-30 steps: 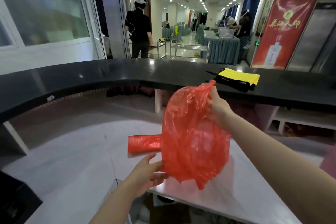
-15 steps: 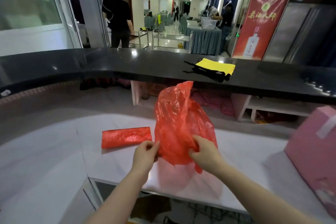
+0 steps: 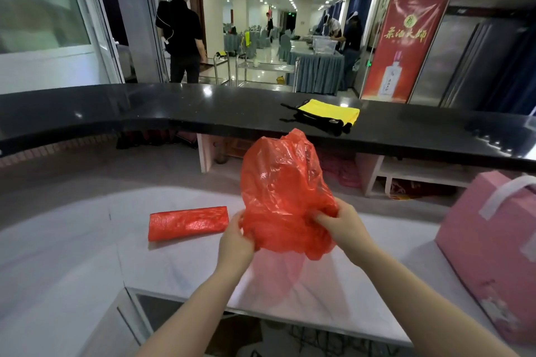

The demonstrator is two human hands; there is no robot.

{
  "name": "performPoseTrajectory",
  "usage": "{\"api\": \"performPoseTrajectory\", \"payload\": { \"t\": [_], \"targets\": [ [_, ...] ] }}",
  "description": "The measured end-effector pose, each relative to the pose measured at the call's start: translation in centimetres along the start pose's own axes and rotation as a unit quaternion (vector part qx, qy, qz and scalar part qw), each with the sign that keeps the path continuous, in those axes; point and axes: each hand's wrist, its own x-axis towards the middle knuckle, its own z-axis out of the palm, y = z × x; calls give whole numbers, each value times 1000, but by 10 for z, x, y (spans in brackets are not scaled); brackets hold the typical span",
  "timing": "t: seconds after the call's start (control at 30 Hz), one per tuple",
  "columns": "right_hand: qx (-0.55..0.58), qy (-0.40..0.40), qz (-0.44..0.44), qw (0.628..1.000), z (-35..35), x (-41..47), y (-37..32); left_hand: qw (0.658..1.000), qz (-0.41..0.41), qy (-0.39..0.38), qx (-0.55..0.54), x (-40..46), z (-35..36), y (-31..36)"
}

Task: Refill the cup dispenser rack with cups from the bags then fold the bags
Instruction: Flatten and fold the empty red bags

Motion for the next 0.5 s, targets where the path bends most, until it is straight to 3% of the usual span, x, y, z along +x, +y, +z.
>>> {"api": "performPoseTrajectory", "payload": {
  "t": [0.2,0.4,0.5],
  "targets": [
    [-29,119,46,991,-54,26,16,979,36,178,95,37,-53,3],
    [-20,229,92,969,-95,60,38,942,39,293,161,67,-104,16],
    [-63,255,111,959,-106,68,44,929,24,306,206,75,-130,14]
  ]
}}
